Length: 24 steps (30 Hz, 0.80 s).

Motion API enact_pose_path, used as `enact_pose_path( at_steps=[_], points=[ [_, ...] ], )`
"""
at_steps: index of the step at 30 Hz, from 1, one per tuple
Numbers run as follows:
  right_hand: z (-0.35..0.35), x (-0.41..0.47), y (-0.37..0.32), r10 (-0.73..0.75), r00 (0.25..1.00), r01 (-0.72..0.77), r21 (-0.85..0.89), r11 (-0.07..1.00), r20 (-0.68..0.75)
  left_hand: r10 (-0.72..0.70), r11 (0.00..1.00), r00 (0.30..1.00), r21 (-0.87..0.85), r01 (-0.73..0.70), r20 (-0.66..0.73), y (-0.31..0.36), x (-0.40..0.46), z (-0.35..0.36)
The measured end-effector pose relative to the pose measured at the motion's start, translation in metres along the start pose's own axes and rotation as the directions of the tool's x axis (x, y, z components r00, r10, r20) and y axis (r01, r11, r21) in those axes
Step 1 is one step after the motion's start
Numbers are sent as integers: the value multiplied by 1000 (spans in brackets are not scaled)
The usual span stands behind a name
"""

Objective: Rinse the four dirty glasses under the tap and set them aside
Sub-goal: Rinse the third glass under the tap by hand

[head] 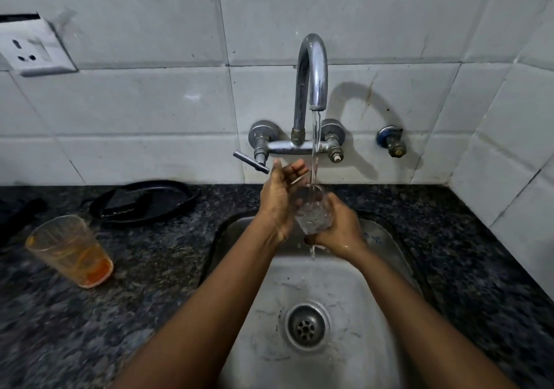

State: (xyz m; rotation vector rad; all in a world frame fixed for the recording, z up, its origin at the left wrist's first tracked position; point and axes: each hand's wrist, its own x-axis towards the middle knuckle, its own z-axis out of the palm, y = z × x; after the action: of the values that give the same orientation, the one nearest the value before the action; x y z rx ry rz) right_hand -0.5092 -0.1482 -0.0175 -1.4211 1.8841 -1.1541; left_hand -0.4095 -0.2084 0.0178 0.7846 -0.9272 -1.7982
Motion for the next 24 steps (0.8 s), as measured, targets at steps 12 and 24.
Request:
enact_pose_path(
  at_steps=[12, 24],
  points=[
    [-44, 8, -25, -59, 964, 106, -171, 980, 259, -459, 889, 889, -10, 458, -12, -44, -3, -35],
    [13, 35, -15, 487, 804, -594, 425, 683, 342, 542, 626, 840, 651, -429, 32, -39, -23, -52]
  ],
)
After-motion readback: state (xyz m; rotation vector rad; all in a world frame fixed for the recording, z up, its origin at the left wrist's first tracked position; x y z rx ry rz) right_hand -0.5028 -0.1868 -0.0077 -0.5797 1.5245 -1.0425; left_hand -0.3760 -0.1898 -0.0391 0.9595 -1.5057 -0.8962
